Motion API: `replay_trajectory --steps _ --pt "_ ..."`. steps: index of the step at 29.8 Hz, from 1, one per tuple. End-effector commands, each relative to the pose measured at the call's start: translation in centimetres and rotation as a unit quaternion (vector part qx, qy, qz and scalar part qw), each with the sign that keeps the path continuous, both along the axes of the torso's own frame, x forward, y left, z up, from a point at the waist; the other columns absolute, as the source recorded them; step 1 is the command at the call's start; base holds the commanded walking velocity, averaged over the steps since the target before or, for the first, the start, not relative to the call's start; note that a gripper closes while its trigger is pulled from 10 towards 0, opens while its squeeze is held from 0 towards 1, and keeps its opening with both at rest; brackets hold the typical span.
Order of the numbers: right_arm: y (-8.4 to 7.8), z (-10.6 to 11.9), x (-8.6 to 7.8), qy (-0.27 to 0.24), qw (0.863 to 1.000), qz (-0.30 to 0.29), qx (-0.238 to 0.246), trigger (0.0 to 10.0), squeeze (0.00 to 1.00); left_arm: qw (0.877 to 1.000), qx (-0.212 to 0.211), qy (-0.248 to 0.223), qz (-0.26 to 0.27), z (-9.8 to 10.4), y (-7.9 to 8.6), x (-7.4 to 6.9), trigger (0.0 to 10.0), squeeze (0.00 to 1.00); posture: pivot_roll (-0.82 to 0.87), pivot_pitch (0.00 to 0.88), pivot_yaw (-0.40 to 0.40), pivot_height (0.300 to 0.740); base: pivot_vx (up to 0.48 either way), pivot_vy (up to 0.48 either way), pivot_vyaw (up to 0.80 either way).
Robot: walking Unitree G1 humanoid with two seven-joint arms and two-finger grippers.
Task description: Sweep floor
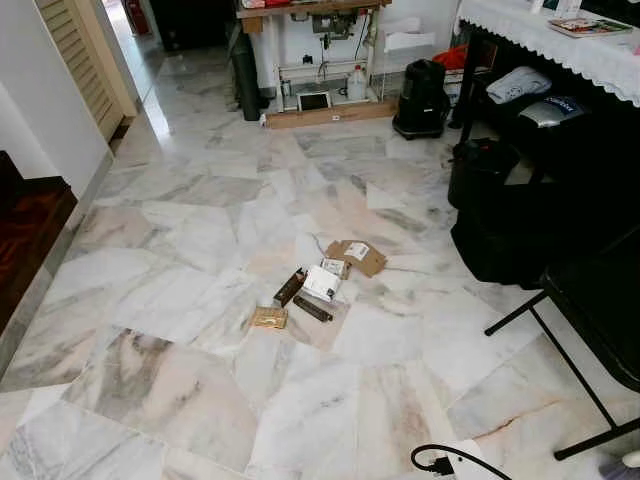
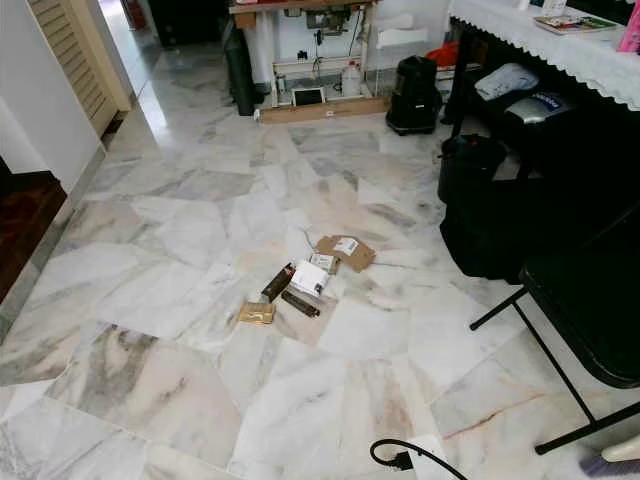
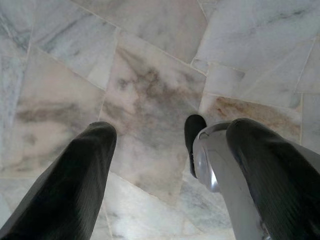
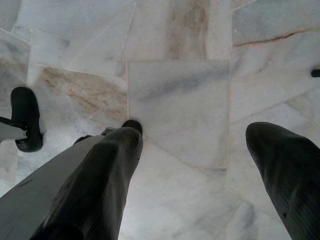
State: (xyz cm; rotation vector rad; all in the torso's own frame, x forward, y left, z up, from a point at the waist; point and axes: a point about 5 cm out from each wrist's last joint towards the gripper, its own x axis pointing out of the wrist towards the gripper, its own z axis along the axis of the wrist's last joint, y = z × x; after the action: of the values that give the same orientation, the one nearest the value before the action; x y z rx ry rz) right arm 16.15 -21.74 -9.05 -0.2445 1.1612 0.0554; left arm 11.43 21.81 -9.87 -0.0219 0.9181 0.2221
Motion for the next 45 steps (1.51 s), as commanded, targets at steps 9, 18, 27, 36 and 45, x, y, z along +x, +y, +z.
replay_trajectory --steps 9,18,27,36,45 --pt "-0.4 0.4 0.7 -0.024 1.0 -0.001 0.014 10.0 0.0 1.0 -0.013 0.012 0.026 -0.4 -0.9 -0.7 10.0 0.0 -0.19 0.0 0.039 0.74 0.0 0.0 0.0" --pt "1.3 1.1 2.8 -0.052 0.998 0.001 0.03 10.0 0.0 0.999 0.007 0.0 0.037 0.0 0.3 -0.2 10.0 0.0 -0.19 0.0 0.036 0.74 0.0 0.0 0.0" --pt "2.8 0.8 2.7 -0.056 0.997 -0.004 0.046 10.0 0.0 0.997 -0.001 -0.001 0.083 -0.1 0.9 -1.1 10.0 0.0 -0.21 0.0 0.072 0.74 0.0 0.0 0.0" --pt "3.0 1.0 3.1 -0.065 0.997 0.003 0.052 10.0 0.0 0.994 -0.012 -0.011 0.107 0.1 1.0 -0.2 10.0 0.0 -0.22 0.0 0.032 0.74 0.0 0.0 0.0" --pt "1.3 1.7 4.0 -0.073 0.997 0.015 0.03 10.0 0.0 0.993 -0.029 -0.019 0.116 -0.1 -1.1 0.5 10.0 0.0 -0.18 0.0 -0.026 0.74 0.0 0.0 0.0"
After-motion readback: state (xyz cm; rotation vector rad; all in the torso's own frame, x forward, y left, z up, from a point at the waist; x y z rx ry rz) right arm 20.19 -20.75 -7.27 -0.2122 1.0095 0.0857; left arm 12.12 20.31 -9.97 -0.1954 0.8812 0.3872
